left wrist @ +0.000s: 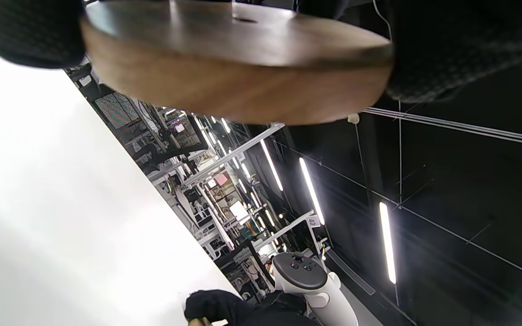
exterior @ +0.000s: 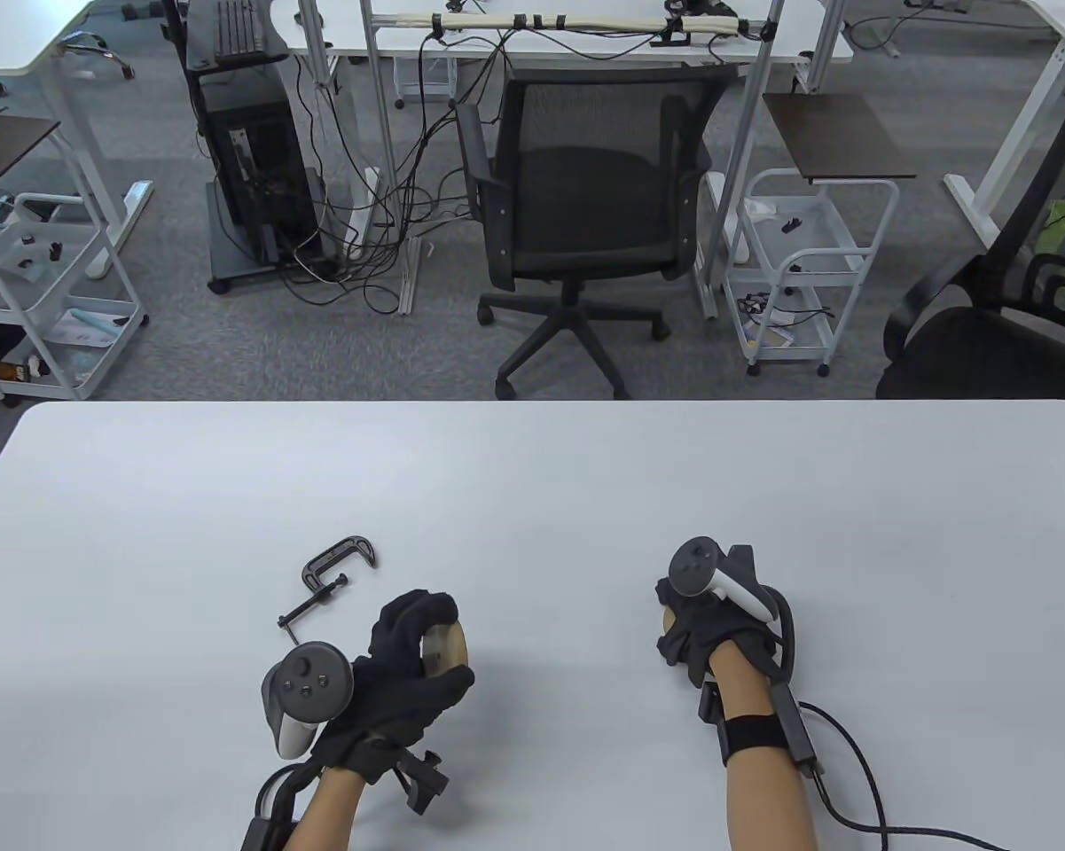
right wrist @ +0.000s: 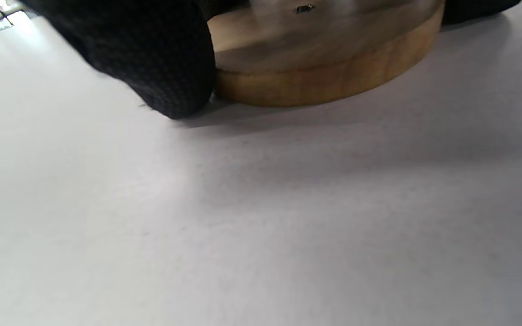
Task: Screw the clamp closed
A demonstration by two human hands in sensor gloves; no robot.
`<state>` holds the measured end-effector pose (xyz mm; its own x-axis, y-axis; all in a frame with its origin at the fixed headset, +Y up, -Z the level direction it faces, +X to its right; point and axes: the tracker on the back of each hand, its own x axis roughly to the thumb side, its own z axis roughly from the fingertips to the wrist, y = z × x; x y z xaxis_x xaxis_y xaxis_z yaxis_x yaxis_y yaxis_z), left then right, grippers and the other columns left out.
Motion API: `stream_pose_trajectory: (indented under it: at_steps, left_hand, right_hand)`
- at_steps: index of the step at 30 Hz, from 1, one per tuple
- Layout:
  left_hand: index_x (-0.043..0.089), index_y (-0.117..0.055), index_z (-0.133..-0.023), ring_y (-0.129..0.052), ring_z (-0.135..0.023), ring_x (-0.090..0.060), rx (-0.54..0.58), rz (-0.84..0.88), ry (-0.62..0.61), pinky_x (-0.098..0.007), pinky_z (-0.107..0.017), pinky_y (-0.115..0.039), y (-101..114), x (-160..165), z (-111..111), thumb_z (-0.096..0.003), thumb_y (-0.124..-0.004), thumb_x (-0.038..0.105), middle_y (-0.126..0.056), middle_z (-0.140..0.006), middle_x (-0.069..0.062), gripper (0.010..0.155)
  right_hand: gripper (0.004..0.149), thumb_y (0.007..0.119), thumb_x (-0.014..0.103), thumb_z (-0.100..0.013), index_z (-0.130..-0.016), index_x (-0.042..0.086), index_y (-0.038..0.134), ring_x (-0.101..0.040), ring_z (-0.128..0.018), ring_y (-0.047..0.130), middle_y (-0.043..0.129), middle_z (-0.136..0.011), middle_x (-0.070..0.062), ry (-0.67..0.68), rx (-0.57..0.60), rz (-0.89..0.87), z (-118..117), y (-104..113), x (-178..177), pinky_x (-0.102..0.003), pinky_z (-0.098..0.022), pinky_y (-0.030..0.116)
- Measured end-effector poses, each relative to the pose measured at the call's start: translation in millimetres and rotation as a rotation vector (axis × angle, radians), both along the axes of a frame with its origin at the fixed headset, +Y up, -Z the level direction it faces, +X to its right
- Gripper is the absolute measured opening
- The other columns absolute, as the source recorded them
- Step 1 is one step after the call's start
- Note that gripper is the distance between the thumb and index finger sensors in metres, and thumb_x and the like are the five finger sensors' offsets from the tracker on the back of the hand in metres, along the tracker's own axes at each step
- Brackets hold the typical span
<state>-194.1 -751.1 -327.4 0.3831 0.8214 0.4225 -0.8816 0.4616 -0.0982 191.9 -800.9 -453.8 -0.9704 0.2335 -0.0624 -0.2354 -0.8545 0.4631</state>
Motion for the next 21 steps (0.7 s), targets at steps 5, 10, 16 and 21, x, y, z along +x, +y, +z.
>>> stream_pose_trajectory:
  at_steps: [5,10,16,21]
  left_hand:
    - [0.036,-0.044,-0.11,-0.046,-0.095,-0.059,-0.003,-0.031,-0.014,-0.069,-0.048,-0.075,-3,7,0,-0.0466,-0.087,0.062,-0.036,-0.115,-0.026,0.081]
    - [0.036,-0.043,-0.11,-0.046,-0.095,-0.059,0.004,-0.064,-0.033,-0.069,-0.049,-0.075,-5,12,3,-0.0465,-0.087,0.062,-0.036,-0.115,-0.026,0.081]
    - [0.036,-0.044,-0.11,-0.046,-0.095,-0.059,-0.019,-0.058,-0.048,-0.069,-0.049,-0.075,-10,14,-3,-0.0464,-0.087,0.062,-0.036,-0.116,-0.024,0.081]
    - [0.036,-0.044,-0.11,-0.046,-0.095,-0.059,0.001,-0.063,-0.075,-0.069,-0.049,-0.075,-9,20,4,-0.0463,-0.087,0.062,-0.036,-0.115,-0.025,0.081]
  right_hand:
    - [0.076,0.094,0.051,-0.037,-0.102,0.037,0.058,-0.056,-0.089,0.045,0.039,-0.112,-0.013,0.02,0.115,0.017,3,-5,3,-0.072,-0.05,0.06]
    - [0.076,0.097,0.052,-0.035,-0.1,0.037,0.062,-0.055,-0.087,0.05,0.043,-0.111,-0.013,0.041,0.207,-0.023,16,-1,5,-0.071,-0.048,0.064]
    - [0.079,0.096,0.054,-0.036,-0.102,0.037,0.057,-0.055,-0.088,0.049,0.04,-0.113,-0.013,0.057,0.337,-0.326,52,16,2,-0.07,-0.049,0.065]
    - [0.08,0.096,0.053,-0.037,-0.104,0.035,0.057,-0.056,-0.088,0.048,0.04,-0.113,-0.015,0.066,0.401,-0.565,75,27,-4,-0.071,-0.05,0.064]
